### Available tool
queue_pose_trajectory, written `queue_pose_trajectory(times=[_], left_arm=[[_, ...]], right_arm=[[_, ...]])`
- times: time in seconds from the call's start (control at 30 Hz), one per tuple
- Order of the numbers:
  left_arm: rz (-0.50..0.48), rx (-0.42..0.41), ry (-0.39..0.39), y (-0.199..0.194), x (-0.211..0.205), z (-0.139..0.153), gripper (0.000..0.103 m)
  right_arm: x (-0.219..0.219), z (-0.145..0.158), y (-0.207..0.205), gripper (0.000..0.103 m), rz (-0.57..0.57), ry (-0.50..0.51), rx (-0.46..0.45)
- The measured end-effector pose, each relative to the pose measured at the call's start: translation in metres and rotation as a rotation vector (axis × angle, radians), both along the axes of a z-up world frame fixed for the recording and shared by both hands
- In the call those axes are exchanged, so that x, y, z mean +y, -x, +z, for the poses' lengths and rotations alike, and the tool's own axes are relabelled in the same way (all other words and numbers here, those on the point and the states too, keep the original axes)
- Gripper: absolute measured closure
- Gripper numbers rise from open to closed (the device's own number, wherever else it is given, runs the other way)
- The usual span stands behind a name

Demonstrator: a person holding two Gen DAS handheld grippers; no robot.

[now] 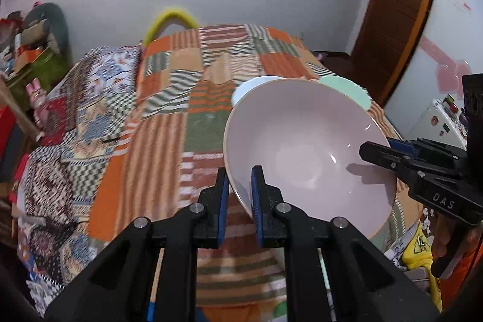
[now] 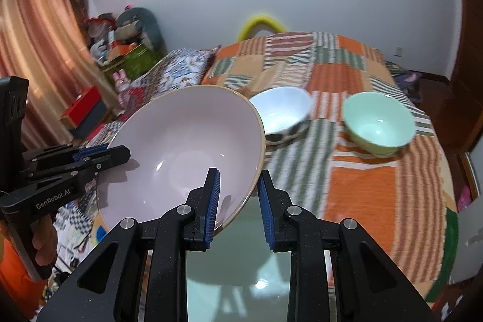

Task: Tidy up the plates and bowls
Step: 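Lift and carry the pink bowl over the plate stack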

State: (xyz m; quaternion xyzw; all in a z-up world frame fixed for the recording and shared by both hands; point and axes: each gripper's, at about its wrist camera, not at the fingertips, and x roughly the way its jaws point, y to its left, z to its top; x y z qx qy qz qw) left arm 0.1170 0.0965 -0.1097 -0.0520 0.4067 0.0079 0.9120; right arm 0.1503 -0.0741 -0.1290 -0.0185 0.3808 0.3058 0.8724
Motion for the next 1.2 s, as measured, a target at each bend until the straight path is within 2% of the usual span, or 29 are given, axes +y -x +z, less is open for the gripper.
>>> queue_pose_trajectory(times=[0.23,0.5,0.7,0.93,1.2], left_arm=[[0.094,0.022,0.005,0.025,0.038,-0.012,0.089],[0.172,0.08,0.031,0.045,0.069,-0.048,0.089],[0.197,0.153,0.092,0.045,0.085,-0.086,0.089],[0.217,0.191,0.136,0.044,0.095,-0.115,0.089],[0.226,0.212,0.125,0.045,0.096,-0.13,0.089]], right_arm=[[0.041,-0.013,0.009,0.08,0.087,0.012,0.025],[0.081,-0.04,0.014,0.08,0.15,0.055,0.098],[0.099,-0.062,0.014,0.08,0.17,0.119,0.14],[0.109,-0.081,0.008,0.08,0.164,0.154,0.207],[0.12,-0.094,0.006,0.08,0.171,0.202,0.222]])
